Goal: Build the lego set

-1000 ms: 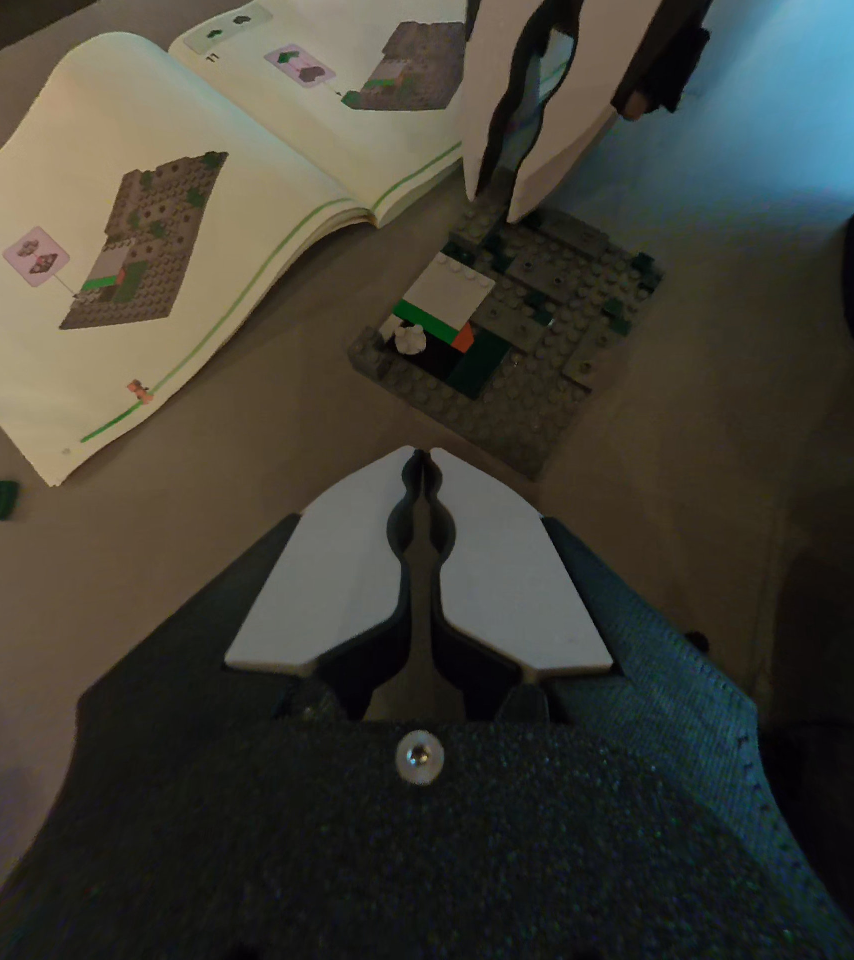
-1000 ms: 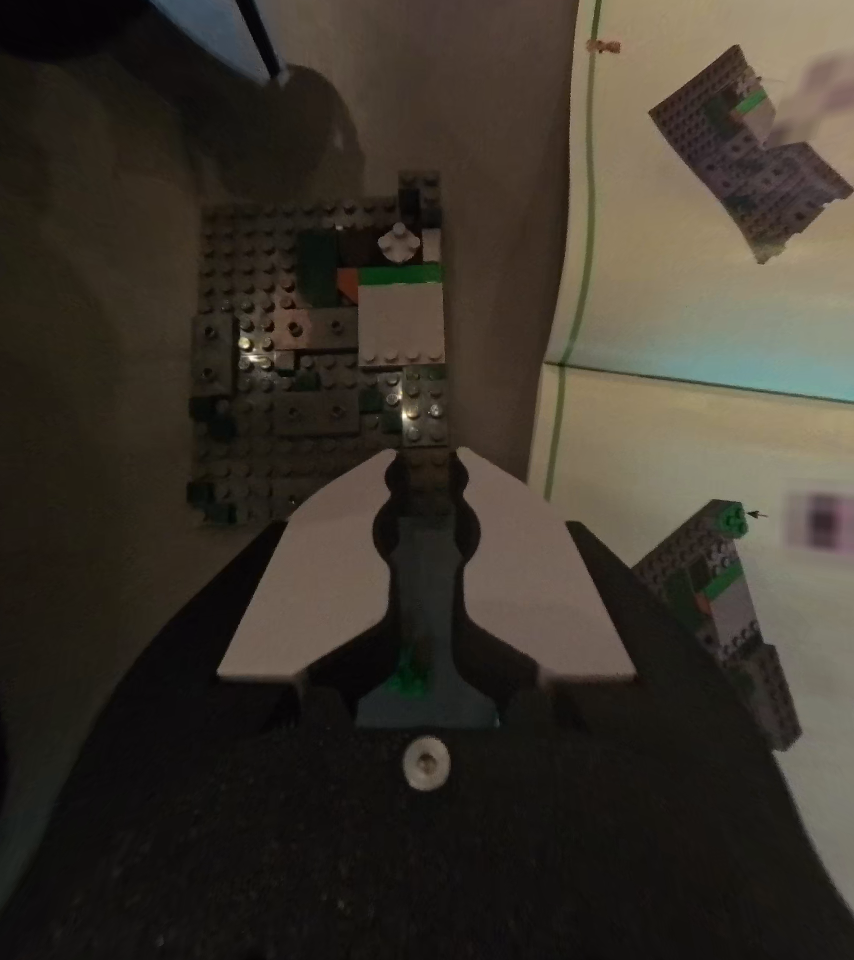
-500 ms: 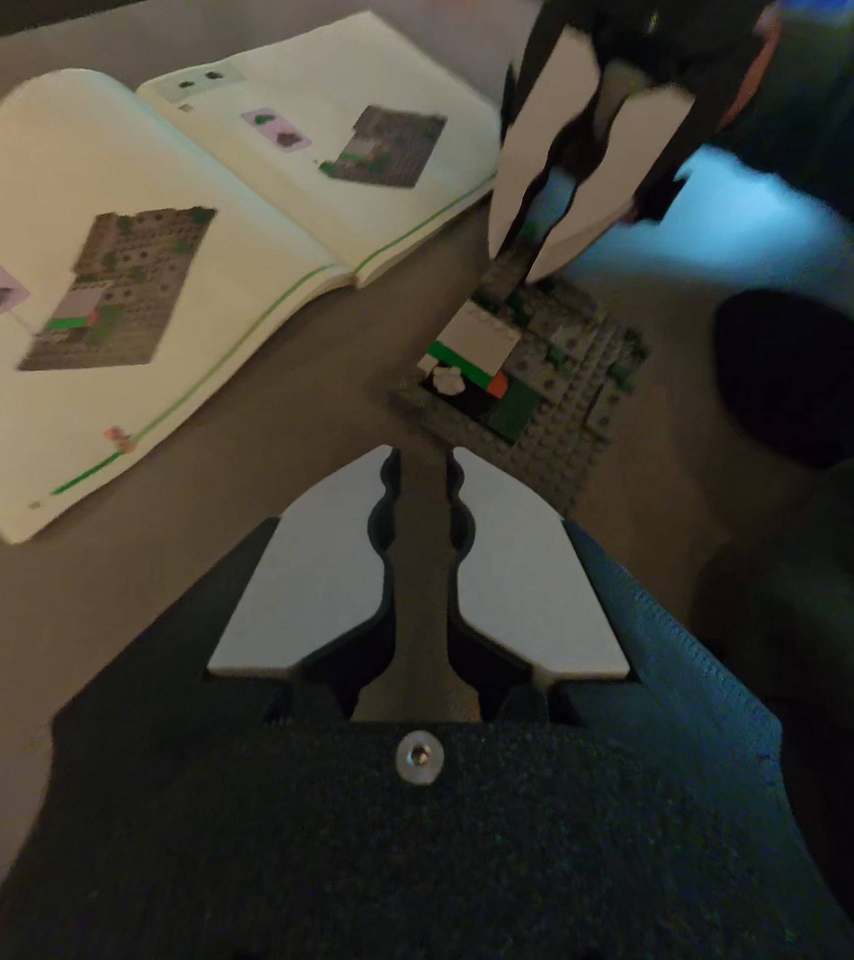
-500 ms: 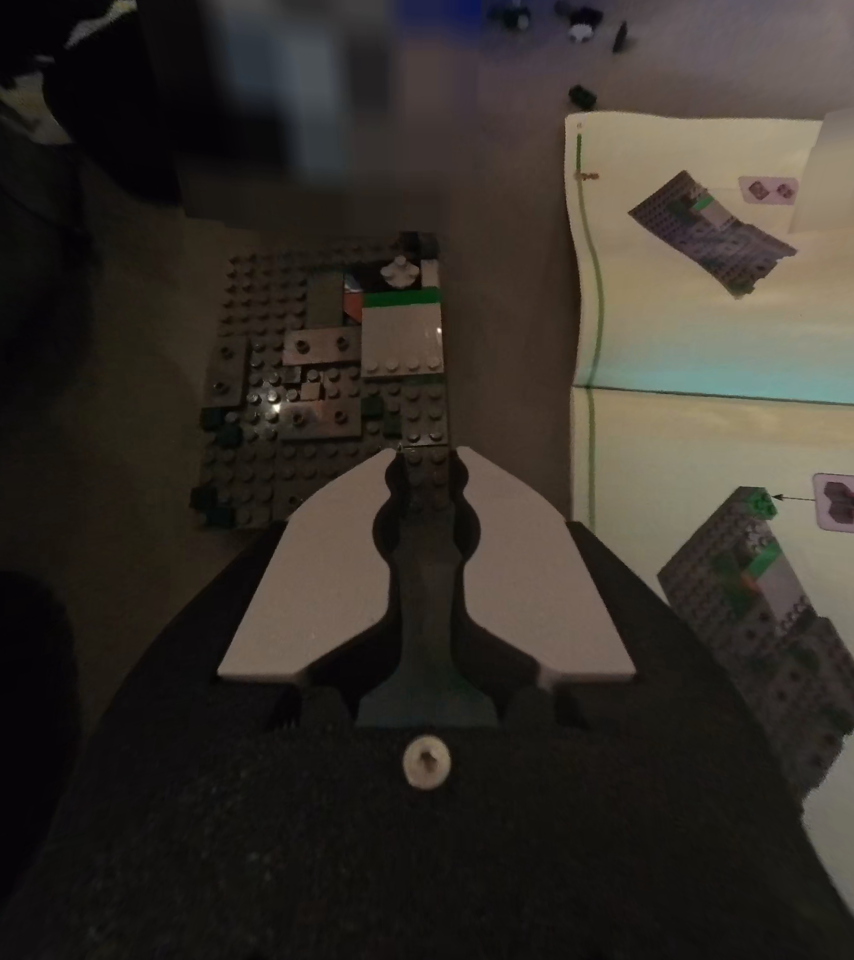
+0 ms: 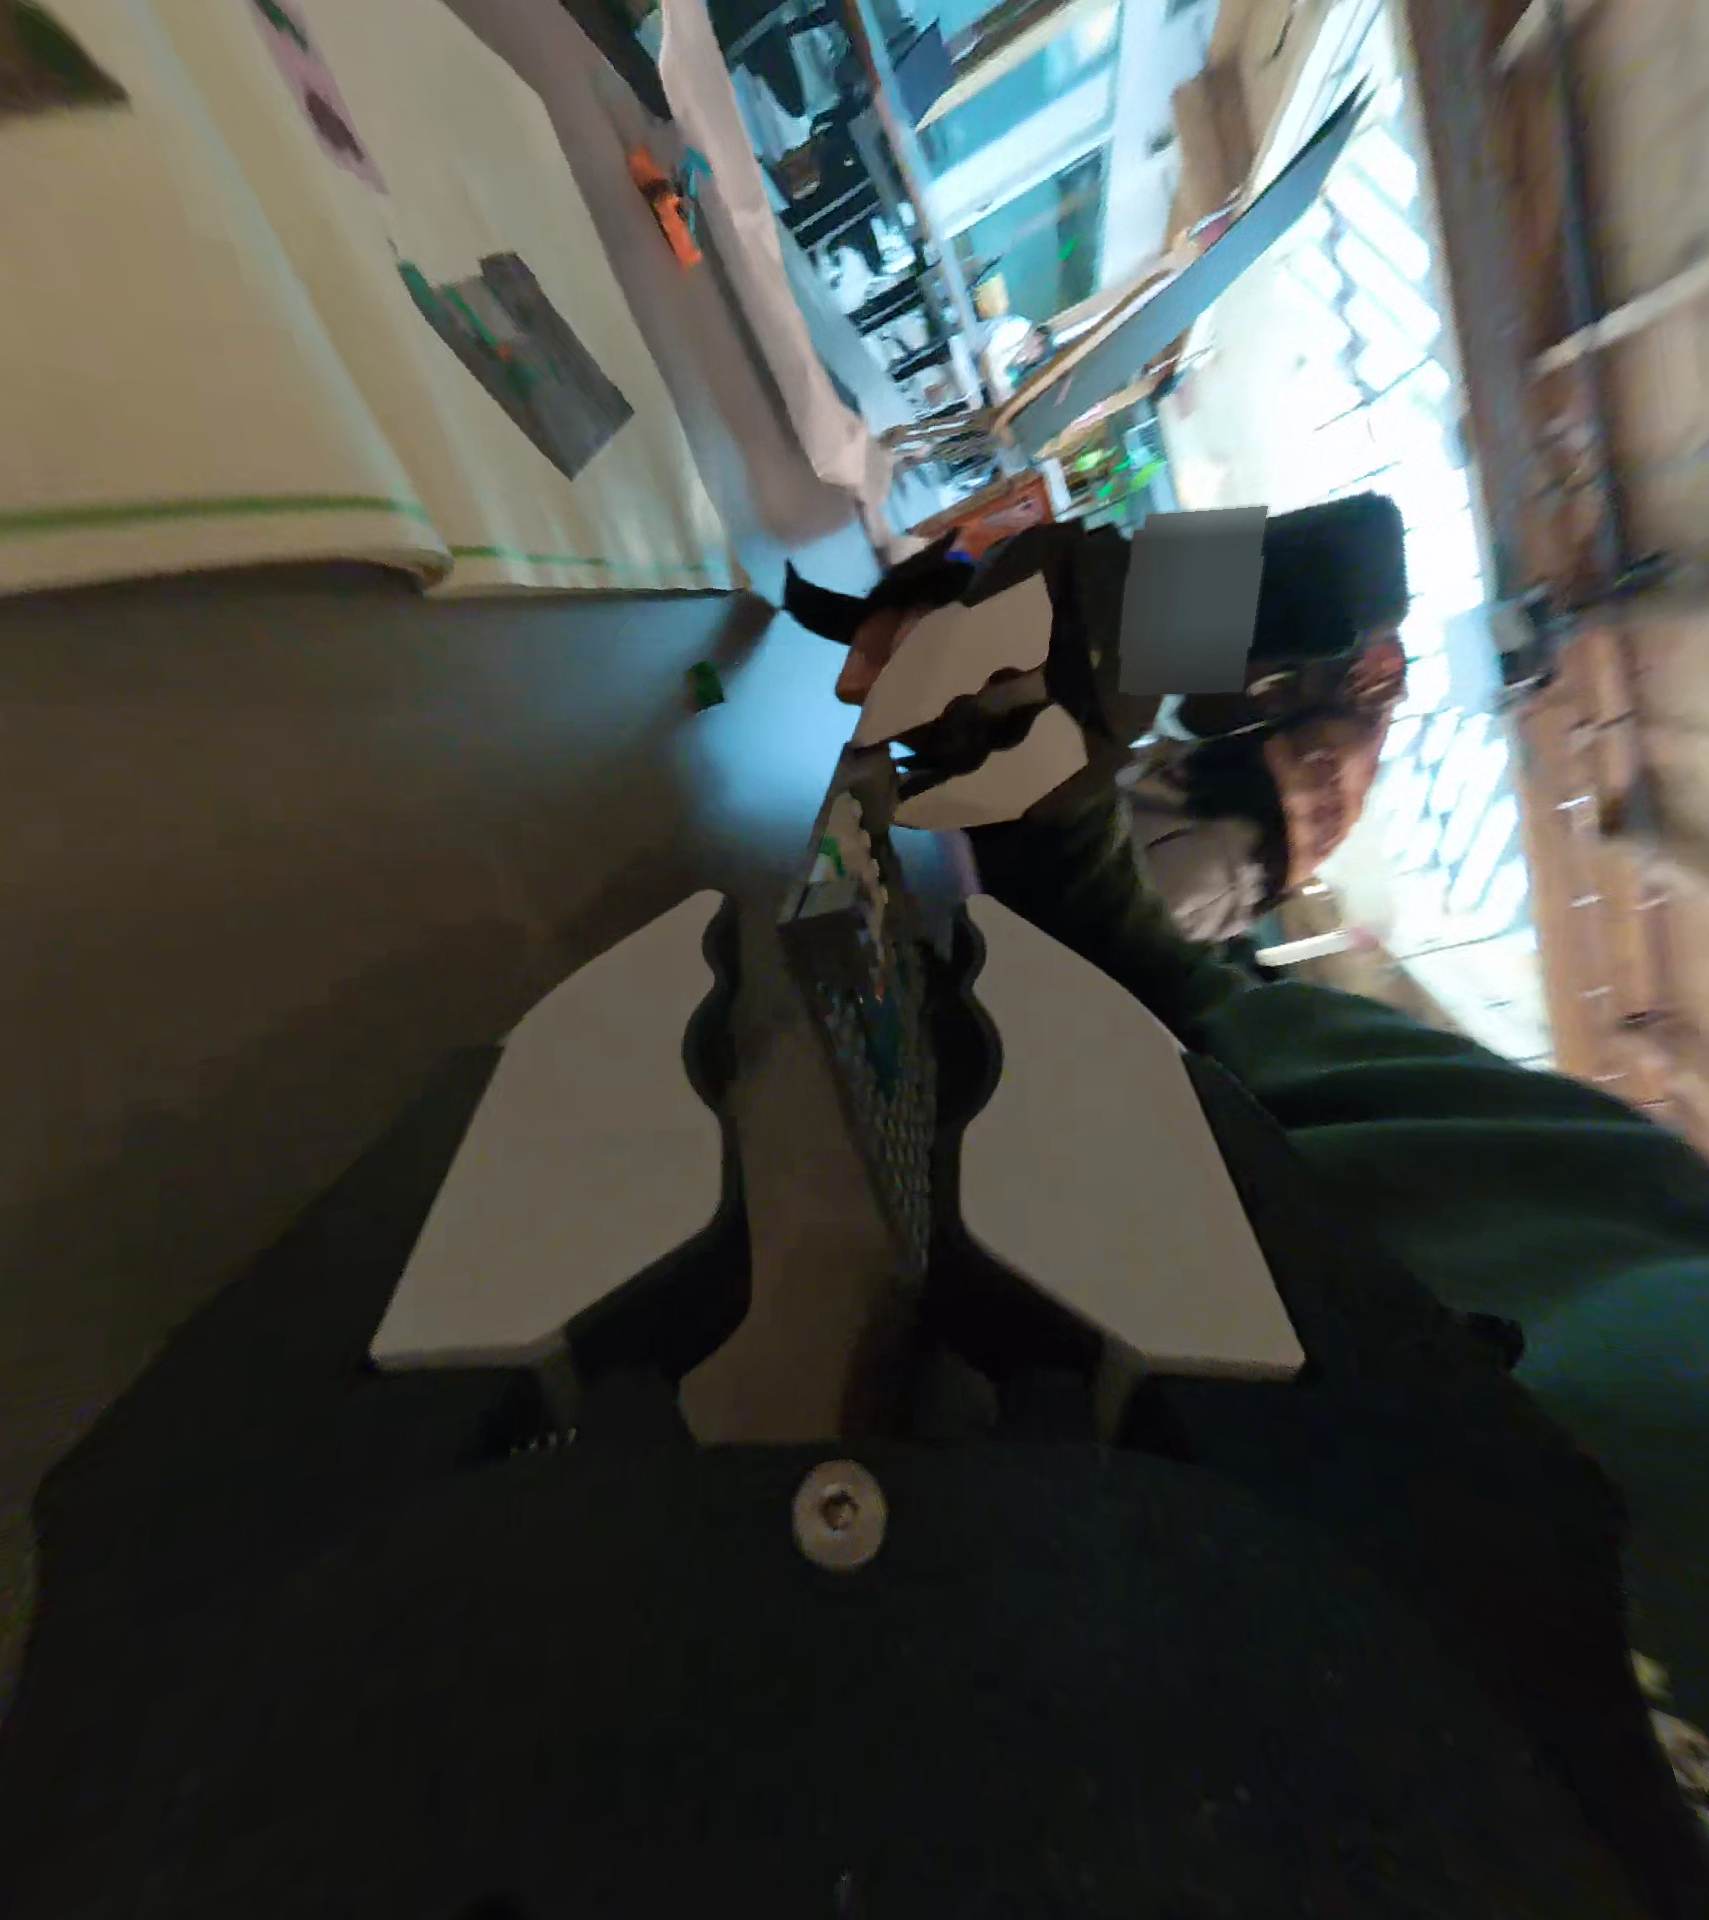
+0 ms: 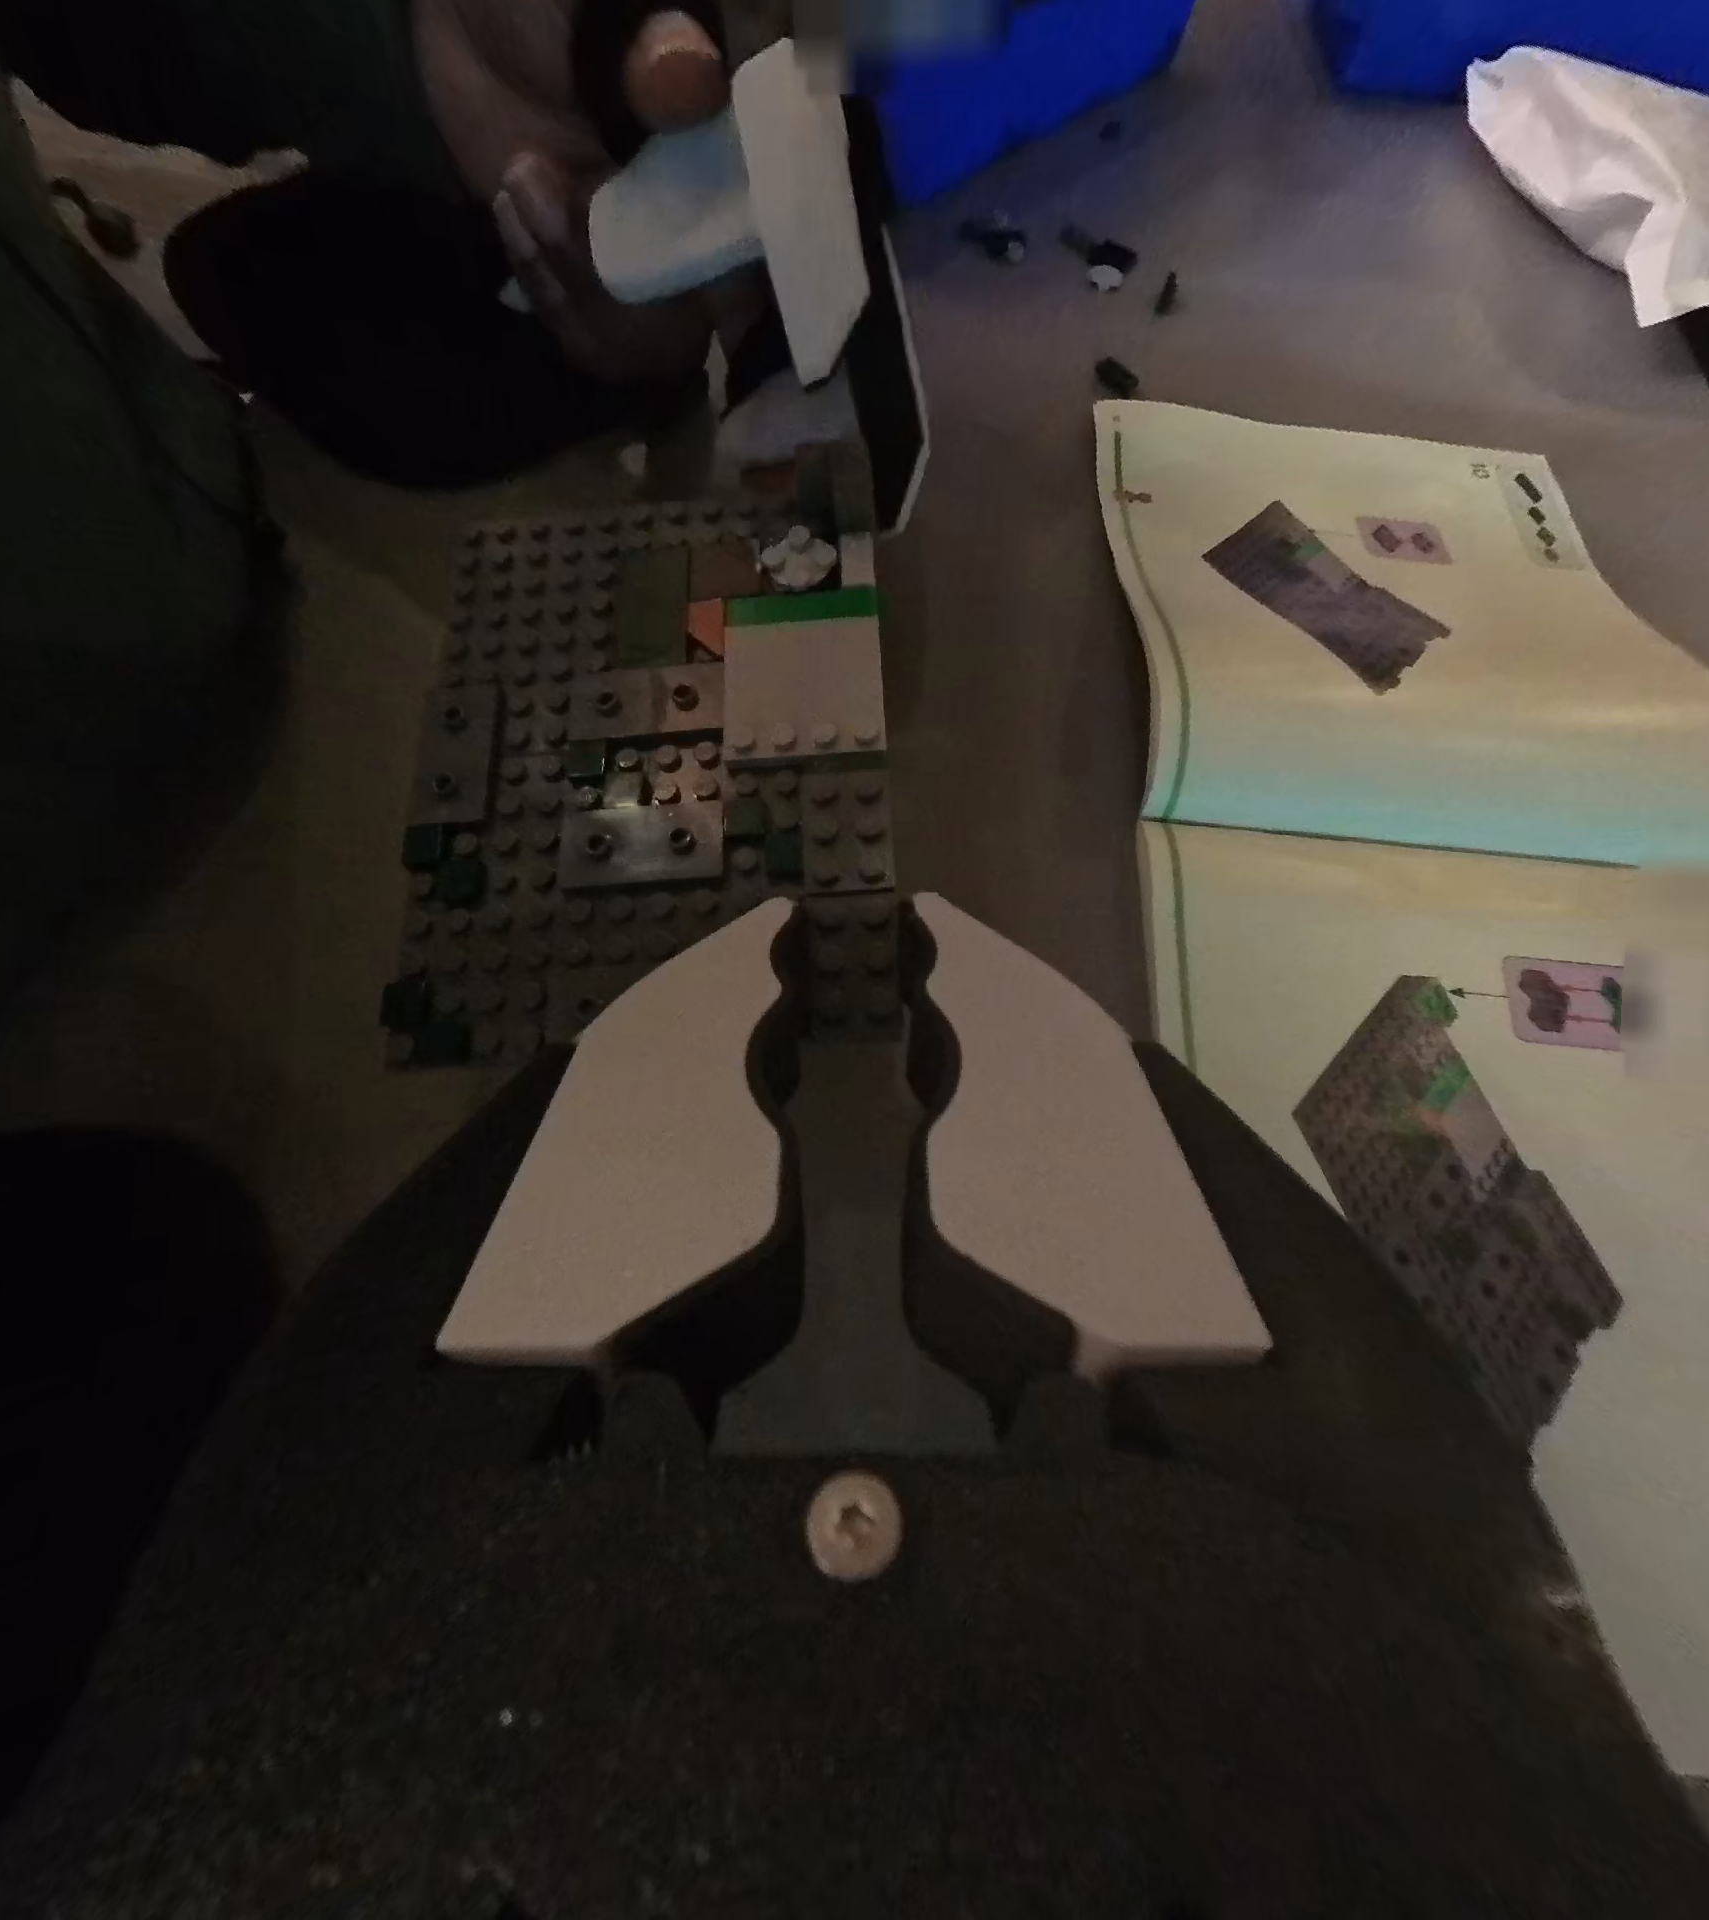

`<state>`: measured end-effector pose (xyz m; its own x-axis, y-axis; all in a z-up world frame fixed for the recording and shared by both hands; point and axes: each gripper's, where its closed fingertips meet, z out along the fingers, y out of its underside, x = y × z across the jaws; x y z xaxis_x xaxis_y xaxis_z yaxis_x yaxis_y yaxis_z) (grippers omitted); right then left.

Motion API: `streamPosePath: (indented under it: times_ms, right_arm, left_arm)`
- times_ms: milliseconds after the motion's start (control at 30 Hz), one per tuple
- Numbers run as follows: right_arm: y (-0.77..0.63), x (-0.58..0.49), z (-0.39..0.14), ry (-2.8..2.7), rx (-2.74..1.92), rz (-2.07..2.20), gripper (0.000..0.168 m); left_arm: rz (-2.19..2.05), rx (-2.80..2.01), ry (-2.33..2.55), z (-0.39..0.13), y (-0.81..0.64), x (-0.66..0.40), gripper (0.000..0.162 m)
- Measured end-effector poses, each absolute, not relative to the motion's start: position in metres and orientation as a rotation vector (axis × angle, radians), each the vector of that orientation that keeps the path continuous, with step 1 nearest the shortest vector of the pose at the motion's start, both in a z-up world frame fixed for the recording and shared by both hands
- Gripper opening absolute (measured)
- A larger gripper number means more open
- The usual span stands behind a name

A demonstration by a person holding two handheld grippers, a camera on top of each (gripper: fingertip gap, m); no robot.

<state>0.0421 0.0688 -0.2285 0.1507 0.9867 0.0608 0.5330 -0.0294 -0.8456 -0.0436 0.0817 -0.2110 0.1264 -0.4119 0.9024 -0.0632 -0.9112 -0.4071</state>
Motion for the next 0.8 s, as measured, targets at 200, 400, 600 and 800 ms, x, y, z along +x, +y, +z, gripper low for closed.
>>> streamPosePath:
  times_ms: [200, 400, 600, 800]
  right_arm:
    - [0.067, 0.041, -0.226, -1.486, -1.652, 0.748, 0.016]
    - [0.068, 0.042, -0.224, -1.483, -1.643, 0.745, 0.016]
    - [0.07, 0.041, -0.219, -1.48, -1.625, 0.699, 0.016]
    - [0.067, 0.037, -0.207, -1.477, -1.57, 0.583, 0.016]
  left_arm:
    - [-1.99, -2.145, 0.389, -0.213, 0.074, -0.032, 0.034]
    - [-2.037, -2.131, 0.357, -0.211, 0.074, -0.03, 0.021]
    - [-2.033, -2.115, 0.375, -0.21, 0.076, -0.032, 0.018]
    - [-1.969, -2.027, 0.517, -0.202, 0.073, -0.036, 0.018]
